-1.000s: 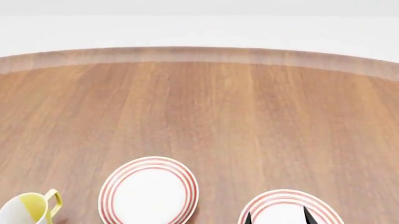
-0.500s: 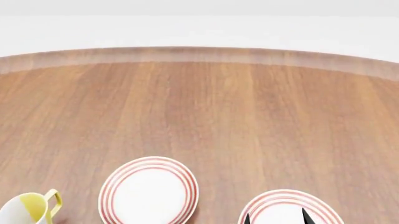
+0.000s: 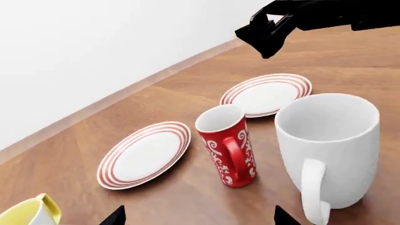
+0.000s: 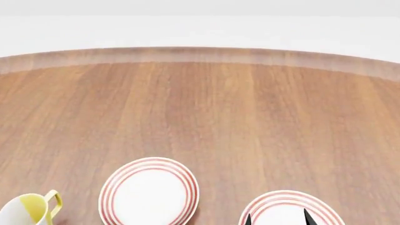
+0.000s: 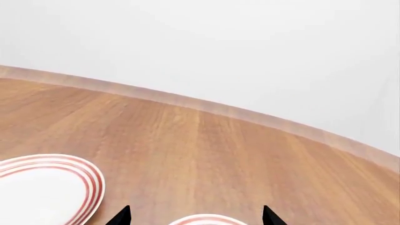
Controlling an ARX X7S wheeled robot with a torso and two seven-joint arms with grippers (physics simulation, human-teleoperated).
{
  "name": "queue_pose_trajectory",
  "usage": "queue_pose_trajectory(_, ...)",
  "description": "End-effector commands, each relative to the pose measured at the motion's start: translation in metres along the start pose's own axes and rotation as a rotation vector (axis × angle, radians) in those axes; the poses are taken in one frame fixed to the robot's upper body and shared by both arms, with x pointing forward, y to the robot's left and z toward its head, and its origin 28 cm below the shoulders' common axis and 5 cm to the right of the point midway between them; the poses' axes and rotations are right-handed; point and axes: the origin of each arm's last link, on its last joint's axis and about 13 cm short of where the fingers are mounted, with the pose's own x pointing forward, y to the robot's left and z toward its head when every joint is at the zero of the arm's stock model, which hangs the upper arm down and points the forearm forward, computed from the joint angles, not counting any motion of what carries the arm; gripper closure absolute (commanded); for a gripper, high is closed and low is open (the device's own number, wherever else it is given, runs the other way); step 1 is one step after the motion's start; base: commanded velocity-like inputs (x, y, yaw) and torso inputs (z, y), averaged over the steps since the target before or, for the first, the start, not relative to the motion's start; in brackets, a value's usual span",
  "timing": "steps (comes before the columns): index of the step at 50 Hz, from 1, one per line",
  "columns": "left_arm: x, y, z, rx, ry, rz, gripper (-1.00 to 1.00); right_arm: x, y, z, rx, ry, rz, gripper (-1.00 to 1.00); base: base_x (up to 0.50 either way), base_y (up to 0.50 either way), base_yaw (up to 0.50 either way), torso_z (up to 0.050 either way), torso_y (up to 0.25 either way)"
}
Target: Put the white mug on the left plate.
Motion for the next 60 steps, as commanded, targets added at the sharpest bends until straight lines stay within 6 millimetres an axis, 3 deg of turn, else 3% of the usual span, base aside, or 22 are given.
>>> queue_pose_trajectory(1,-0.005,-0.008,-0.006,0.007,0.017,-0.071,-1.0,0.0,0.0,0.001,0.001,-0.001,-0.002,-1.0,0.0,0.0,0.0,0.0,0.0)
queue_pose_trajectory(33,0.029,-0.023,-0.03,-0.037,-0.077,-0.241,-1.0,0.0,-0.002,0.006,0.008,-0.016,-0.003,-1.0,0.0,0.0,0.0,0.0,0.0)
queue_pose_trajectory(60,0.057,-0.018,-0.05,-0.08,-0.036,-0.321,-1.0,0.0,0.0,0.007,0.011,-0.025,0.005,-1.0,0.0,0.0,0.0,0.0,0.0)
